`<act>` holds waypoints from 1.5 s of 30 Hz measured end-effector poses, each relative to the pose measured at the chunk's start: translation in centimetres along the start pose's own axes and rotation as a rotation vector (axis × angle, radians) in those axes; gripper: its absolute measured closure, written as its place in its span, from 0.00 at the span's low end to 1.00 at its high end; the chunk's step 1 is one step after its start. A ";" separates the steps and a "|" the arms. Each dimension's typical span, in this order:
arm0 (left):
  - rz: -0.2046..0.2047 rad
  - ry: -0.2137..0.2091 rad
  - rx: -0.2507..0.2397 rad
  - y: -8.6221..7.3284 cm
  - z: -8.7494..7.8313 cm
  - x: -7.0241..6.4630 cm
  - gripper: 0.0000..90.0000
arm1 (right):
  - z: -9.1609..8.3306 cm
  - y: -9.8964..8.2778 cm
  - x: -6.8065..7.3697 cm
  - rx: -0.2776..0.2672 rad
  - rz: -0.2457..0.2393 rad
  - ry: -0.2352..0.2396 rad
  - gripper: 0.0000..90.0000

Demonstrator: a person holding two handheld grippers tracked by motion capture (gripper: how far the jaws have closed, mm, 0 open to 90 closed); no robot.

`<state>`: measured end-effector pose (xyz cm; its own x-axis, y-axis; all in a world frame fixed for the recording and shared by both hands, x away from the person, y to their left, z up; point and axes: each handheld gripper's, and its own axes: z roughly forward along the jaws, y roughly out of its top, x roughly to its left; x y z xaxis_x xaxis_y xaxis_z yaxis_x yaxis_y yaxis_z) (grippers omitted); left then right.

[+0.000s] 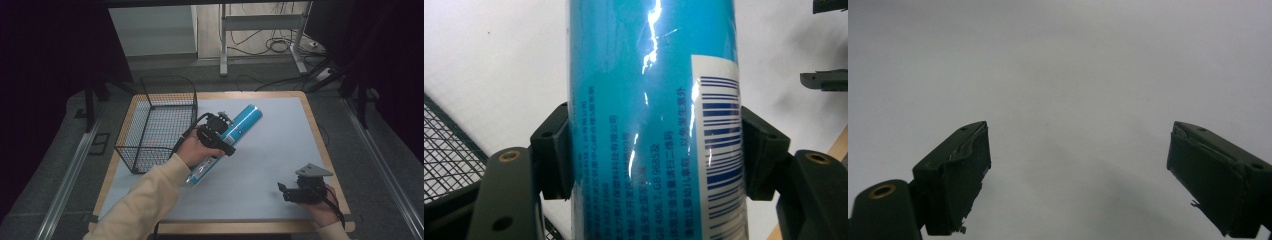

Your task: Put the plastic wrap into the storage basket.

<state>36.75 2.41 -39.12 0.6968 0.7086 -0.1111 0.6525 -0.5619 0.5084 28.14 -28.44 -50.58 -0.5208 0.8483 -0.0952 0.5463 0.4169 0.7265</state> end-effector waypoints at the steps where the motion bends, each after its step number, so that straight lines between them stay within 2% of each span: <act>1: -0.001 0.000 0.000 0.1 -0.1 0.1 0.35 | 0.0 0.0 0.0 0.000 0.000 0.000 0.12; 28: -0.011 0.018 -0.027 1.5 -1.6 1.0 0.35 | -0.1 0.1 0.0 -0.005 0.002 -0.001 0.12; 36: -0.010 0.034 -0.032 2.6 -2.6 1.7 0.35 | -0.1 0.1 0.0 -0.007 0.001 -0.003 0.12; 45: -0.017 0.053 -0.064 4.3 -4.1 2.7 0.35 | -0.1 0.1 0.0 -0.008 0.002 -0.003 0.12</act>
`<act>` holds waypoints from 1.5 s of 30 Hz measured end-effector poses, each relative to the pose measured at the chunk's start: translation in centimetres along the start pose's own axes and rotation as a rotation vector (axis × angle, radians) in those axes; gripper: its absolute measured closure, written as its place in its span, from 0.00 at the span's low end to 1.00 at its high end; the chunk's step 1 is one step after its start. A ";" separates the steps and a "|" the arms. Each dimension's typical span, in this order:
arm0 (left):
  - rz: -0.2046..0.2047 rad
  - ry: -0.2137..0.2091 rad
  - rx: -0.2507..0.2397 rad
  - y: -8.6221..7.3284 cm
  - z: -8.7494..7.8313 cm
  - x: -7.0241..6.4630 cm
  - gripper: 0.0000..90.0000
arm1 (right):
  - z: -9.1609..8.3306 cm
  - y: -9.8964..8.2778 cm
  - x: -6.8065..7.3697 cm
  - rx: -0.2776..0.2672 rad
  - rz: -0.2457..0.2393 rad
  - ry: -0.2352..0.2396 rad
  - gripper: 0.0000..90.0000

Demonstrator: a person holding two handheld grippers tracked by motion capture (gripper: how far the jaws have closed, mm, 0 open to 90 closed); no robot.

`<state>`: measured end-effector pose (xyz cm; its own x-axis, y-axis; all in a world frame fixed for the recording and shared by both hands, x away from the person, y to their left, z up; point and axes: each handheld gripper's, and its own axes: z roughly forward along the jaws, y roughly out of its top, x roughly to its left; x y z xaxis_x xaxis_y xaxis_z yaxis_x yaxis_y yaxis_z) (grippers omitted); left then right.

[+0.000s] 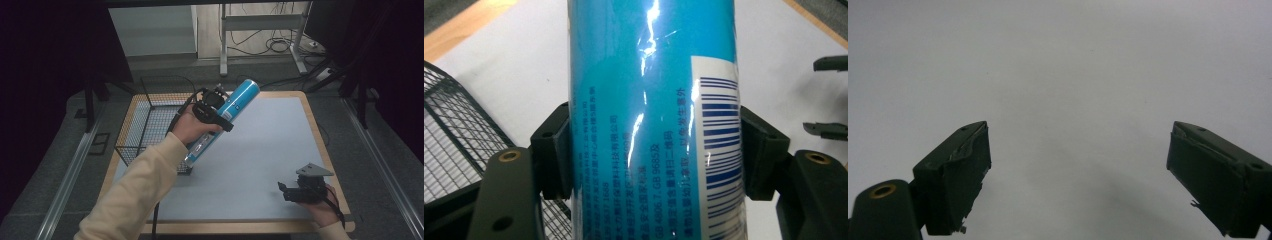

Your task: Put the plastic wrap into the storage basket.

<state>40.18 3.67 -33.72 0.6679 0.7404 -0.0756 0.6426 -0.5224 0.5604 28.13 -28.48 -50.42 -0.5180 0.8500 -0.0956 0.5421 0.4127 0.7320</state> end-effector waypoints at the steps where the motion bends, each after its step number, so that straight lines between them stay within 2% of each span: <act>1: 0.006 0.005 0.000 0.2 -0.2 0.2 0.35 | 0.0 0.0 0.0 0.000 0.000 0.000 0.12; 10: -0.002 0.038 -0.009 1.5 -1.1 1.2 0.35 | 0.0 0.0 -0.1 0.001 0.001 0.001 0.12; 18: -0.016 0.060 -0.014 1.8 -1.6 2.4 0.35 | 0.0 0.0 -0.1 0.002 0.004 0.002 0.12; 45: -0.063 0.125 0.009 1.9 -0.9 7.0 0.35 | 0.3 -0.2 -0.3 0.012 0.007 -0.003 0.12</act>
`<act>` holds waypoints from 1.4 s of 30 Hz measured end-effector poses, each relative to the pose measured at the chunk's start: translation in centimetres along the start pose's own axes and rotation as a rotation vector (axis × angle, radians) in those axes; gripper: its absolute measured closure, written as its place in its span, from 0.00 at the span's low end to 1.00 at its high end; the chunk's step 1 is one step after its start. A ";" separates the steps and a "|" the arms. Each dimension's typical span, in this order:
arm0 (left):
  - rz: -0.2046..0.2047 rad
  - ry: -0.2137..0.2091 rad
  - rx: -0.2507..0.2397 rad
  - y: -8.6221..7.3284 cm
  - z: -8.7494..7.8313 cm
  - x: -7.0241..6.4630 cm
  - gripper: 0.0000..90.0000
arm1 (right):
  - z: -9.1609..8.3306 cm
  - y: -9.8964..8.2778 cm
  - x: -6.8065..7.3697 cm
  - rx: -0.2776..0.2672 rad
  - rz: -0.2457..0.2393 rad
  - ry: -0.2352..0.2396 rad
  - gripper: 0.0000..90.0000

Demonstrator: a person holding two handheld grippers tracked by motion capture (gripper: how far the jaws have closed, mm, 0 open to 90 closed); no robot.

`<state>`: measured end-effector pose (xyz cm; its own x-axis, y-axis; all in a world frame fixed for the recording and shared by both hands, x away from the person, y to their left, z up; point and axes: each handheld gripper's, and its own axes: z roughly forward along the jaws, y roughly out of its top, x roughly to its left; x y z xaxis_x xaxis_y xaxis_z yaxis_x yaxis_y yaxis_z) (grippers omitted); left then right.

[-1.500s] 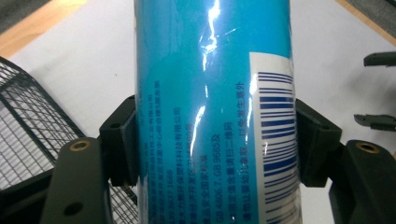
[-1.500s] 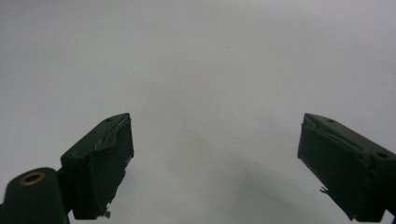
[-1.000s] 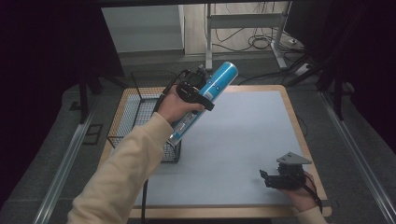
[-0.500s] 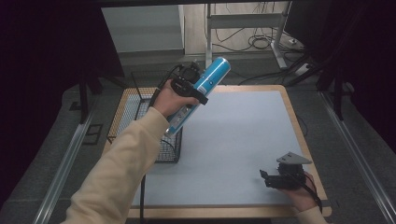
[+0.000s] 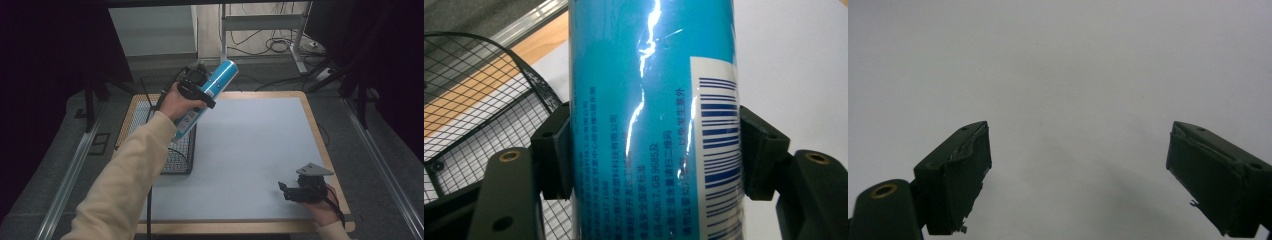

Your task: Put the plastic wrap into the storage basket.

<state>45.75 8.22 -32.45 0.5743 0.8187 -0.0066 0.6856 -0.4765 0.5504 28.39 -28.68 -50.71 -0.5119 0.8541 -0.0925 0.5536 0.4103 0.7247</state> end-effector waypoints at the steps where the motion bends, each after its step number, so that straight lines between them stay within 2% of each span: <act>1: -0.003 0.003 0.002 0.0 0.1 0.2 0.35 | 0.0 0.0 0.0 0.001 0.000 0.000 0.12; 28: -0.086 0.081 0.045 -2.6 3.6 5.8 0.35 | -0.1 0.0 0.1 -0.006 0.002 -0.011 0.12; 36: -0.097 0.088 0.072 -3.2 5.2 6.8 0.35 | 0.0 0.0 0.1 -0.003 0.000 -0.011 0.12; 42: -0.083 0.099 0.107 -3.7 6.4 7.0 0.35 | 0.0 0.0 0.0 -0.001 0.000 -0.012 0.12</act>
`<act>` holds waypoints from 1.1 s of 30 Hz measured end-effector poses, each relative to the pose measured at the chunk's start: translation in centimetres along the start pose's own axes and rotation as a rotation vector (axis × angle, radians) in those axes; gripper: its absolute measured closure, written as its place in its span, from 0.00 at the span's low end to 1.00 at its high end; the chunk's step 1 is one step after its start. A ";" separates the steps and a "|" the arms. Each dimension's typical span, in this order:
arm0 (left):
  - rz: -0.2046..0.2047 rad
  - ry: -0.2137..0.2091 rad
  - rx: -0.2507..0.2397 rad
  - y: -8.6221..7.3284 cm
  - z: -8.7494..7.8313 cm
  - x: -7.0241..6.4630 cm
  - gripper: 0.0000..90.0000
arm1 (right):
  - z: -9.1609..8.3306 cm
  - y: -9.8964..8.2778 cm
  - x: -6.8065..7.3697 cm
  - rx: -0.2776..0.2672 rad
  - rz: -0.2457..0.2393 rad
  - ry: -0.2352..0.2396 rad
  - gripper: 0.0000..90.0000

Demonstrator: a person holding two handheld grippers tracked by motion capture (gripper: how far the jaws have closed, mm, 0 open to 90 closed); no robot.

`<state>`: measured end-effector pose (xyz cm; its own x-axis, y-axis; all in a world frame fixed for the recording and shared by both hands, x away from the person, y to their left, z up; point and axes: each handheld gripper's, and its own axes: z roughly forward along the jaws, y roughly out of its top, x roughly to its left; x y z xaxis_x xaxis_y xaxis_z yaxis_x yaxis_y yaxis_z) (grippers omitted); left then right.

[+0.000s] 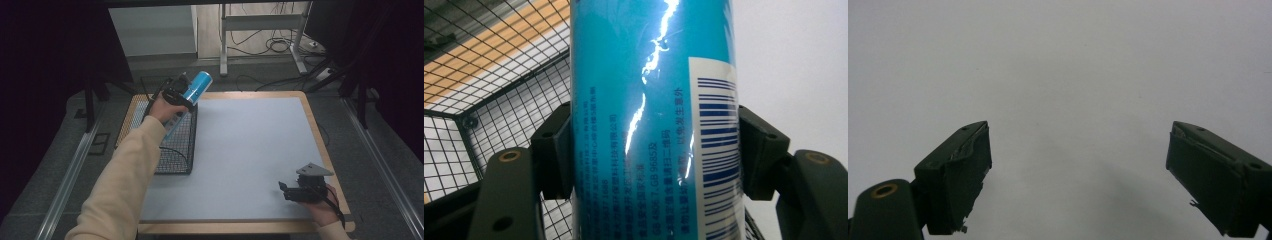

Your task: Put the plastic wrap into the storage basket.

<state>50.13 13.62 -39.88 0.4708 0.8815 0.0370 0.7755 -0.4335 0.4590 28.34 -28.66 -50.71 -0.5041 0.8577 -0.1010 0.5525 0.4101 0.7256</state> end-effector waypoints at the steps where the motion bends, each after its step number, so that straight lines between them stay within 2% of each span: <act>1: -0.003 0.005 0.006 0.0 0.3 -0.1 0.35 | 0.0 0.0 0.0 0.000 0.000 0.000 0.12; 9: -0.003 0.012 0.019 -0.2 1.2 -0.1 0.35 | 0.0 0.0 0.0 0.001 -0.001 -0.002 0.12; 18: -0.010 0.046 0.052 -0.7 2.0 0.4 0.35 | -0.1 0.0 0.1 -0.001 -0.003 0.000 0.12; 22: -0.009 0.080 0.068 -0.9 2.7 0.7 0.35 | 0.0 0.0 0.1 0.001 -0.005 0.000 0.12; 27: 0.020 0.142 0.130 -1.2 4.1 0.8 0.35 | 0.0 0.0 0.2 0.004 -0.006 0.000 0.12; 33: 0.021 0.166 0.136 -1.1 4.3 1.1 0.35 | -0.1 0.0 0.3 0.002 -0.007 0.001 0.12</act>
<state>51.56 14.25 -44.16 0.4207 0.8858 0.1961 0.8209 -0.4637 0.3334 28.19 -28.43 -50.68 -0.5082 0.8548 -0.1054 0.5504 0.4164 0.7237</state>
